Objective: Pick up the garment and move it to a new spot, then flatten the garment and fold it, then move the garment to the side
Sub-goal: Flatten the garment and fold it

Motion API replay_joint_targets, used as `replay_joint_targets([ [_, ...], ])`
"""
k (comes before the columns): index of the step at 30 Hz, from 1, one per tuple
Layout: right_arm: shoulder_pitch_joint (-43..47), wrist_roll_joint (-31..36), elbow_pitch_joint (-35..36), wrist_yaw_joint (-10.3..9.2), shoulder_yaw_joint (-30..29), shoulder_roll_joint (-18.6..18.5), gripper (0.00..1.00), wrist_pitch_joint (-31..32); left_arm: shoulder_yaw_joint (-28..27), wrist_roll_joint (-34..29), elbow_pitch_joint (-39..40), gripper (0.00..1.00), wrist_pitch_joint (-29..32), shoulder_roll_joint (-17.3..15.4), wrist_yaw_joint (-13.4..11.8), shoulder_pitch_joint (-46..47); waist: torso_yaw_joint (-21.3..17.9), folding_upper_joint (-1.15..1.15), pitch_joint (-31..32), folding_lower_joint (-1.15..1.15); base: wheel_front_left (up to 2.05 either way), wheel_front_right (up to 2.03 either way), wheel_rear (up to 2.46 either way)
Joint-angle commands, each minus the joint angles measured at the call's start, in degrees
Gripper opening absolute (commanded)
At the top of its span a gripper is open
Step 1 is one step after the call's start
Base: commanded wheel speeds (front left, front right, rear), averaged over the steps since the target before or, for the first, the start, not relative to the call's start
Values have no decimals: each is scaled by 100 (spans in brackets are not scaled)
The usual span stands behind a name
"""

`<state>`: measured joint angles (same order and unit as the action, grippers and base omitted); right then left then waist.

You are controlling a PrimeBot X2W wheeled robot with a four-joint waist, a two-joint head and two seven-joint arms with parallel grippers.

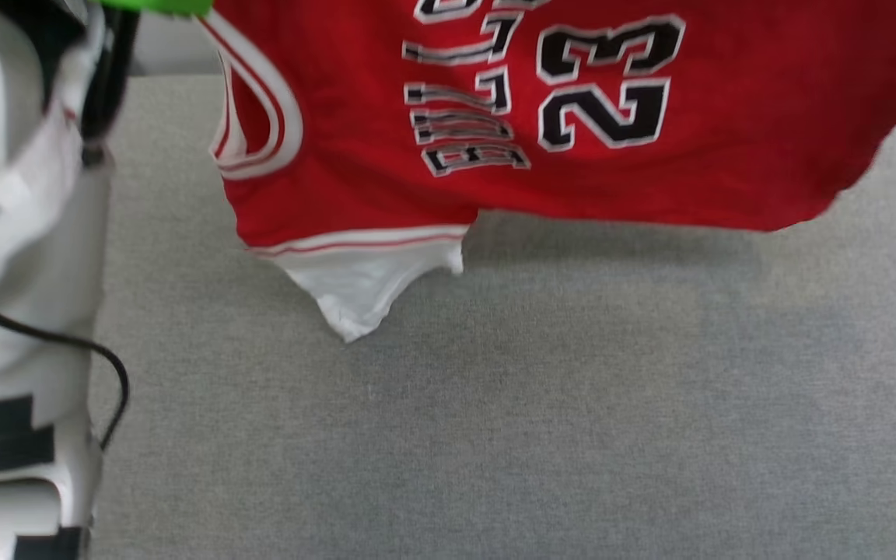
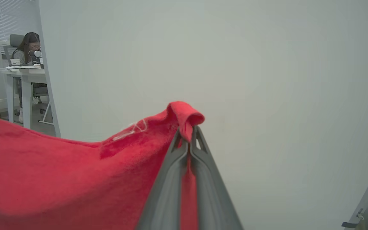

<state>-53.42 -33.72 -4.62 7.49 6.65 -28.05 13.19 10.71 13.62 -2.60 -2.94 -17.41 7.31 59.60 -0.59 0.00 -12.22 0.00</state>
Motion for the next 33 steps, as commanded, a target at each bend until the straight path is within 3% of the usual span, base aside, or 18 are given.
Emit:
replay_joint_targets([
  [1, -325, 70, -111, 0, -33, 25, 0, 45, 66, 41, -74, 0, 22, -93, 15, 384, -93, 0, -691, 0, 0, 0, 0],
  [12, -2711, 570, -1515, 0, 130, 157, 0, -169, 709, 253, -1376, 0, -162, -449, 17, 2964, -231, 0, -1934, 0, 0, 0, 0],
  [20, -4018, 807, -2583, 0, 364, 316, 0, -700, 1002, 499, -2425, 0, -525, -424, 17, 4345, -215, 0, -2367, 0, 0, 0, 0],
  [26, -4335, 811, -3274, 0, 662, 474, 0, -1078, 1316, 631, -3039, 0, -839, -453, 17, 4639, -205, 0, -2459, 0, 0, 0, 0],
  [33, -3981, 502, -3755, 0, 1185, 494, 0, -1406, 1585, 897, -3438, 0, -1109, -546, 17, 4192, -168, 0, -2363, 0, 0, 0, 0],
])
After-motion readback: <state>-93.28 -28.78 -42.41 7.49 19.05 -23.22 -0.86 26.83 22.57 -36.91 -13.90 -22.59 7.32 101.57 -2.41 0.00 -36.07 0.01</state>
